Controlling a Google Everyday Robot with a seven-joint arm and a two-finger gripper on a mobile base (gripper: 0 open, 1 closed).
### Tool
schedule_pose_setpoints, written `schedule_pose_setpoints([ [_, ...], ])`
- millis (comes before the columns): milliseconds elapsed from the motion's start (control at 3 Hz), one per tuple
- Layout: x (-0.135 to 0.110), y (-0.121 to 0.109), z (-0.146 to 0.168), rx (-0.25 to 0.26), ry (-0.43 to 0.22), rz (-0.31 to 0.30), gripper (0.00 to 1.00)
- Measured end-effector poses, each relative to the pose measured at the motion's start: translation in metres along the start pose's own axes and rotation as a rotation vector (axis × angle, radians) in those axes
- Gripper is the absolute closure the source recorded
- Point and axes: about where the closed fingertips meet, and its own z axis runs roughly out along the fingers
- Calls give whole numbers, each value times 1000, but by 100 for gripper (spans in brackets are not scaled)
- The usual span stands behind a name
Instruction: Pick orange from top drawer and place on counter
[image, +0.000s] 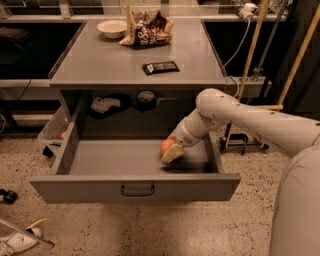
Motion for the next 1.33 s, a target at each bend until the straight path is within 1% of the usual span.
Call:
schedule_pose_setpoints([
  [333, 0, 0, 0, 0, 0, 0, 65],
  [667, -1, -10, -17, 10, -20, -2, 89],
  [1000, -1, -37, -57, 27, -34, 19, 100],
  [1333, 5, -74, -125, 85, -77, 64, 100],
])
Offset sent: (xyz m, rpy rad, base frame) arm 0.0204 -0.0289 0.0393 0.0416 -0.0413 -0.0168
